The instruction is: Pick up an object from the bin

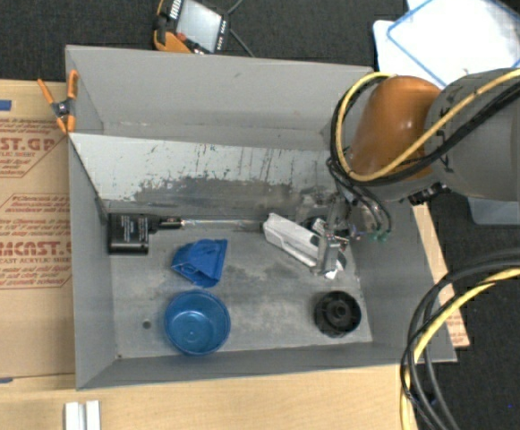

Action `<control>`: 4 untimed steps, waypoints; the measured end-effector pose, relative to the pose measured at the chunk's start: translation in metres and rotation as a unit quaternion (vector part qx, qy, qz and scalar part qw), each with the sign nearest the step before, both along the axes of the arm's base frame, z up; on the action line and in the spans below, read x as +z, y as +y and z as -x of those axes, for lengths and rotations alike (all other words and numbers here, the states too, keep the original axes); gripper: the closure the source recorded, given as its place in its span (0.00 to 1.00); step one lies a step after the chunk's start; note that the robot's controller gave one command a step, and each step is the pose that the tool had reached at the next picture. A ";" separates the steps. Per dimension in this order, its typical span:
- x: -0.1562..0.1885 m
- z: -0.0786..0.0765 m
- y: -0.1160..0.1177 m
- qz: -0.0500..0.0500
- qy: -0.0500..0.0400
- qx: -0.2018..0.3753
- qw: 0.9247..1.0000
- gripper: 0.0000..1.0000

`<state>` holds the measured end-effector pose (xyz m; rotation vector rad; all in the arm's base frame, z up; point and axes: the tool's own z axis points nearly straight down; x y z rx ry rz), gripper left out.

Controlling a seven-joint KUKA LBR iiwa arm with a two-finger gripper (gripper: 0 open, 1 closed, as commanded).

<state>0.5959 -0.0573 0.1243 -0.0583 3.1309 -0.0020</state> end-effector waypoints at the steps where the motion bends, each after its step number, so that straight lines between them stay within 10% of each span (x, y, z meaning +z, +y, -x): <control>1: -0.025 0.023 -0.003 -0.002 0.004 -0.189 0.982 0.00; 2: -0.055 0.006 0.001 0.000 -0.001 -0.065 0.998 0.00; 3: -0.054 0.025 0.004 -0.002 0.000 -0.224 0.975 1.00; 4: -0.054 0.025 0.004 -0.002 0.000 -0.224 0.975 1.00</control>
Offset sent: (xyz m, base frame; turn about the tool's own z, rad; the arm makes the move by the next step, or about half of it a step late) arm -0.0067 0.0009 -0.0543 0.1313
